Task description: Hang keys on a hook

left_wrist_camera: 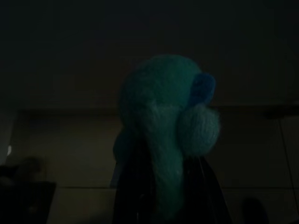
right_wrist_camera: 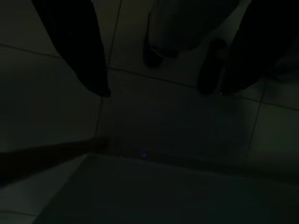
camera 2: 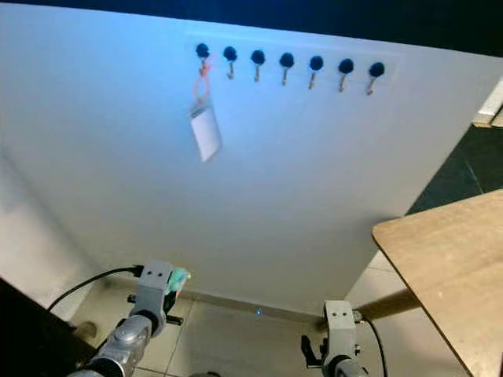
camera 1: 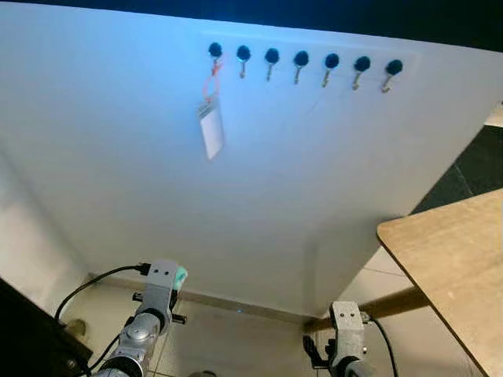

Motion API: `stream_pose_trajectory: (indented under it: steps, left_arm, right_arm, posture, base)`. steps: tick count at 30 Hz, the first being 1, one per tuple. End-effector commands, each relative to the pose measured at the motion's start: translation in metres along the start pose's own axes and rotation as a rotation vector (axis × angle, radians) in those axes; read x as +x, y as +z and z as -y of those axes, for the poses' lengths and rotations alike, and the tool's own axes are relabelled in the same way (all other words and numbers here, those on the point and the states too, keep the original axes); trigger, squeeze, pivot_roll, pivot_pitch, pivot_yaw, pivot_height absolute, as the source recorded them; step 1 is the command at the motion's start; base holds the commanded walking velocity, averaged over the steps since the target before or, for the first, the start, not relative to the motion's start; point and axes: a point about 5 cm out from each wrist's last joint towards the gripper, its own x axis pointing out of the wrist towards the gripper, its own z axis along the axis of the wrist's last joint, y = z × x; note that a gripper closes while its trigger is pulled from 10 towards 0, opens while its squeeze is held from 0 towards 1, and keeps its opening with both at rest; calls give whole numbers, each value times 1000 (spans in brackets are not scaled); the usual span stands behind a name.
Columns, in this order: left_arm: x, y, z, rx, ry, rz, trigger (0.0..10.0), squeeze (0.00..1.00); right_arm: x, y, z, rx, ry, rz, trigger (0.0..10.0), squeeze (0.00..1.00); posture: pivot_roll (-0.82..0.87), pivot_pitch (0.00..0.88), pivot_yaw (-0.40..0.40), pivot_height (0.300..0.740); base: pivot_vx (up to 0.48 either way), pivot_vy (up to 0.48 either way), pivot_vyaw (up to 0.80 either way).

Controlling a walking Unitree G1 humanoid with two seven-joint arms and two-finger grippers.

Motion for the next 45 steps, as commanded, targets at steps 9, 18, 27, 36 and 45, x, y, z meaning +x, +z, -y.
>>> stream_pose_trajectory:
  steps: [9, 18, 27, 36, 45]
  left_arm:
    - [0, -1, 7, 9, -42, 8, 10000, 0]
    - [-1, 1, 4, 28, -44, 21, 10000, 0]
    - [-2, 4, 9, 86, -117, 54, 10000, 0]
    - [-1, 4, 12, 113, -144, 51, 10000, 0]
    - [-2, 4, 12, 117, -148, 54, 10000, 0]
  right_arm:
    - [-2, -3, 3, 33, -21, -8, 10000, 0]
    - [-1, -4, 0, 41, -17, -8, 10000, 0]
    - [-2, -7, -1, 52, -20, -11, 10000, 0]
    - [-3, -9, -3, 62, -21, -12, 10000, 0]
    - [-2, -9, -5, 66, -18, -13, 10000, 0]
  posture:
    - [43, 6, -45, 740]
    - [45, 10, -38, 740]
    - [43, 10, -31, 740]
    - [44, 9, -25, 740]
    - [45, 8, -22, 740]
  base:
    - [0, 194, 0]
    - [0, 357, 0]
    - [0, -160, 0]
    - [0, -480, 0]
    - [0, -480, 0]
